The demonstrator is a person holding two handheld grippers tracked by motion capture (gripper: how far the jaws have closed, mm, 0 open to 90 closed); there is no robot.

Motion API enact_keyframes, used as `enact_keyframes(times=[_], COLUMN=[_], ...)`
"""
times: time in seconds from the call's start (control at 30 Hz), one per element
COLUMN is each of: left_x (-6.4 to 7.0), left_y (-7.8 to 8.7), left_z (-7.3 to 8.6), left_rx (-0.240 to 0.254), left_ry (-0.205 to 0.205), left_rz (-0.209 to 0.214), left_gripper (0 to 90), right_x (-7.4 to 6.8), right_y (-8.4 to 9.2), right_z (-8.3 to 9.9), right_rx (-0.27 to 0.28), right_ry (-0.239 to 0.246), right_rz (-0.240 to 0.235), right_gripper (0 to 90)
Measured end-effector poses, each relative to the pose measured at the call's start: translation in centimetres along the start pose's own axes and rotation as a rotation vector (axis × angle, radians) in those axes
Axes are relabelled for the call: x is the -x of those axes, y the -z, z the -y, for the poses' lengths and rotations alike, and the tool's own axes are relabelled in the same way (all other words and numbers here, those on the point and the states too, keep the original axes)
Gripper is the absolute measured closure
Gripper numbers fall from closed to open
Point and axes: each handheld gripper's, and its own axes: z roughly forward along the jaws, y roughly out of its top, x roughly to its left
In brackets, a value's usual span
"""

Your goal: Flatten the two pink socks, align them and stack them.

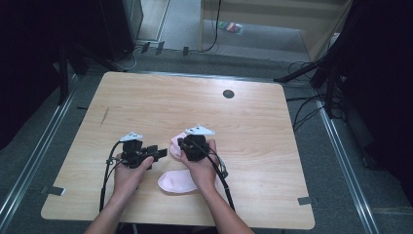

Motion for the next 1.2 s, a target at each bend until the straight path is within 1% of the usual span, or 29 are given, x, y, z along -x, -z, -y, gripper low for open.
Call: enact_keyframes(times=[0.03,0.07,0.1,0.17,0.23,0.27,0.3,0.33,0.37,0.43,0.47,0.5,0.57,0.6,0.63,0.67,0.7,0.77,0.8,0.9,0.93,0.97,1.0,1.03,1.07,1.1,1.13,1.17,1.2], left_x=[0.1,0.1,0.1,-0.1,-0.3,-0.3,-0.3,-0.3,-0.2,-0.1,0.0,0.1,0.2,0.2,0.3,0.5,0.5,0.6,0.6,0.8,0.8,0.9,1.0,1.0,1.0,1.0,1.0,1.0,1.0], left_y=[0.0,0.0,0.1,0.3,0.5,0.5,0.5,0.4,0.4,0.2,0.1,0.0,-0.1,-0.2,-0.3,-0.3,-0.3,-0.4,-0.4,-0.4,-0.5,-0.5,-0.6,-0.7,-0.8,-1.0,-1.1,-1.3,-1.5], left_z=[0.0,0.0,0.0,0.0,-0.1,-0.1,-0.1,-0.1,0.0,0.0,0.0,0.0,0.0,0.0,-0.1,-0.1,-0.1,-0.1,-0.2,-0.3,-0.4,-0.4,-0.5,-0.5,-0.5,-0.5,-0.5,-0.5,-0.5], left_rx=[-0.002,-0.003,0.001,0.019,0.022,0.025,0.023,0.018,0.017,0.011,0.007,0.006,-0.001,0.0,-0.001,-0.004,-0.007,-0.008,-0.007,-0.004,-0.003,0.0,0.004,0.004,0.003,0.002,-0.003,-0.012,-0.014], left_ry=[-0.005,-0.01,-0.007,0.006,0.014,0.018,0.019,0.011,0.012,0.009,0.004,0.009,0.005,0.006,0.002,0.0,-0.005,-0.005,-0.008,-0.003,-0.006,0.002,0.012,0.015,0.022,0.029,0.032,0.032,0.04], left_rz=[0.003,0.004,0.002,-0.009,-0.01,-0.014,-0.013,-0.012,-0.012,-0.015,-0.015,-0.013,-0.01,-0.01,-0.009,-0.009,-0.007,-0.006,-0.005,0.0,-0.002,0.0,-0.001,-0.005,-0.011,-0.01,-0.014,-0.023,-0.03], left_gripper=[45.6,45.6,45.7,46.6,47.2,47.5,47.5,47.5,47.5,47.6,47.7,47.7,47.9,48.2,49.0,49.2,49.4,49.4,49.3,48.5,48.0,47.1,46.2,45.7,45.0,44.0,43.1,42.3,41.8], right_x=[0.0,0.0,0.0,0.2,0.4,0.5,0.5,0.5,0.4,0.0,-0.3,-0.3,-0.5,-0.5,-0.4,-0.4,-0.3,0.0,0.1,0.5,0.5,0.6,0.6,0.7,0.7,0.9,1.3,1.6,1.8], right_y=[0.1,0.1,0.3,0.6,0.8,0.9,0.9,0.9,0.8,0.6,0.4,0.4,0.2,0.0,-0.1,-0.1,-0.1,-0.1,0.0,0.5,0.7,0.9,1.1,1.2,1.3,1.5,1.8,1.9,2.0], right_z=[0.0,0.0,0.2,0.6,1.0,1.3,1.3,1.5,1.6,1.8,2.0,2.0,2.3,2.5,2.5,2.6,2.7,2.7,2.6,2.4,2.3,2.2,2.1,2.1,2.0,1.9,1.7,1.6,1.5], right_rx=[-0.01,-0.03,-0.043,-0.051,-0.049,-0.047,-0.047,-0.047,-0.055,-0.067,-0.075,-0.075,-0.089,-0.101,-0.106,-0.115,-0.122,-0.132,-0.13,-0.097,-0.087,-0.072,-0.059,-0.053,-0.044,-0.034,-0.022,-0.012,-0.004], right_ry=[0.022,0.051,0.079,0.119,0.119,0.148,0.148,0.17,0.197,0.26,0.308,0.308,0.347,0.357,0.364,0.361,0.345,0.334,0.313,0.245,0.214,0.204,0.194,0.194,0.183,0.156,0.097,0.052,0.029], right_rz=[-0.012,-0.03,-0.039,-0.047,-0.06,-0.073,-0.073,-0.081,-0.083,-0.068,-0.051,-0.051,-0.026,-0.006,0.002,0.011,0.008,-0.002,-0.014,-0.047,-0.055,-0.052,-0.036,-0.029,-0.023,-0.02,-0.049,-0.069,-0.071], right_gripper=[90.0,85.9,82.9,81.6,79.5,77.0,77.0,76.1,74.4,71.5,69.0,69.0,69.2,70.6,73.0,76.9,82.6,88.7,89.4,89.9,90.0,90.0,90.0,90.0,90.0,90.0,90.0,90.0,90.0])
